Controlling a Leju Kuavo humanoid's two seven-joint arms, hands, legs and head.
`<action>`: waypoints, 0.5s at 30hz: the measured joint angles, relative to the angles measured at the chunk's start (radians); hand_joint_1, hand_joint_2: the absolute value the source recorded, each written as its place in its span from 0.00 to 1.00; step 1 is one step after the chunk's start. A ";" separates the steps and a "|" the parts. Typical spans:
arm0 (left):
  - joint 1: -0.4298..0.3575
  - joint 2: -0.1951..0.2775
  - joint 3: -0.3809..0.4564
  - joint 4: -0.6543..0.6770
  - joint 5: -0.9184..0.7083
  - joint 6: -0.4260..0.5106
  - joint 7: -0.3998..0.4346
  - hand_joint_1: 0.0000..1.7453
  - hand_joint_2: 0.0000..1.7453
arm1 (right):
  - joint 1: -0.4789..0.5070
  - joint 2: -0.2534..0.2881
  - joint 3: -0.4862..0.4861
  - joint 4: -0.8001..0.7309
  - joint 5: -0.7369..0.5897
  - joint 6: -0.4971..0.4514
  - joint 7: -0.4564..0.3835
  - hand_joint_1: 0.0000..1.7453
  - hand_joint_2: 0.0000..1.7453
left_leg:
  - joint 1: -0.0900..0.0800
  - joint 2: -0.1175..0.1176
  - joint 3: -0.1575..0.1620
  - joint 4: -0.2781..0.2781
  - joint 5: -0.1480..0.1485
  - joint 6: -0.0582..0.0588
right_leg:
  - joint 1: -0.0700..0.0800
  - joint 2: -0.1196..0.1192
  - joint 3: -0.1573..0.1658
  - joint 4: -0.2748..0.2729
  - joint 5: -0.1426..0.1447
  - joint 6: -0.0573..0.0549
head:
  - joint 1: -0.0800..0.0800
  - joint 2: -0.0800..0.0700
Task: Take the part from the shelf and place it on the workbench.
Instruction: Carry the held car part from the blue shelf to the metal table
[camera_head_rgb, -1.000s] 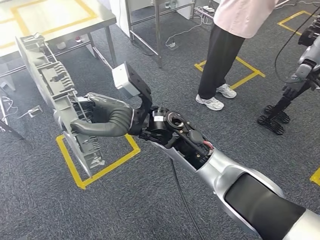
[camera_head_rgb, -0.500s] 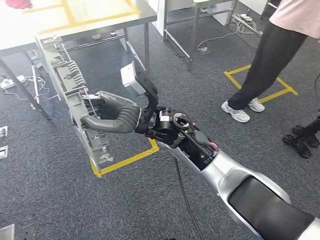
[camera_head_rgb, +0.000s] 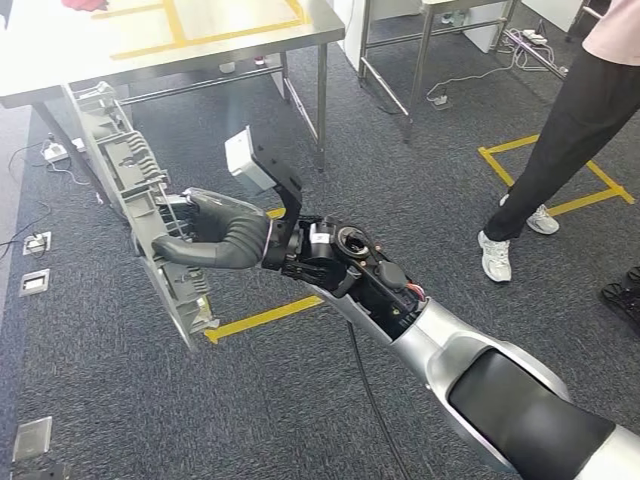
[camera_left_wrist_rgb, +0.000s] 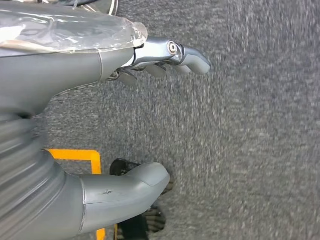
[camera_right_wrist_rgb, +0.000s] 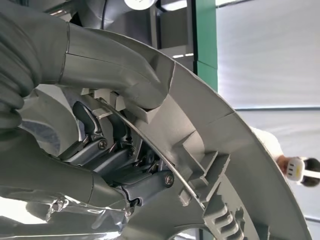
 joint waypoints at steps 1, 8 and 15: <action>-0.001 0.000 0.000 0.000 0.000 0.000 -0.002 0.00 1.00 | -0.001 0.000 0.000 -0.002 -0.001 -0.001 0.003 1.00 1.00 | -0.002 0.016 0.037 -0.068 0.022 -0.001 | 0.002 -0.007 -0.002 0.007 -0.006 0.006 | -0.006 0.000; 0.004 -0.002 0.000 0.000 0.000 0.001 -0.007 0.00 1.00 | -0.005 0.000 -0.004 -0.017 -0.016 -0.006 0.016 1.00 1.00 | -0.006 -0.005 0.077 -0.149 0.037 0.047 | 0.004 -0.005 -0.023 0.076 -0.064 0.038 | 0.006 0.000; 0.004 -0.003 0.000 0.000 0.000 0.001 -0.007 0.00 1.00 | 0.001 -0.002 -0.005 -0.021 -0.018 -0.006 0.021 1.00 1.00 | -0.016 -0.063 0.079 -0.148 0.038 0.058 | 0.005 0.050 -0.094 0.234 -0.094 0.023 | 0.032 0.000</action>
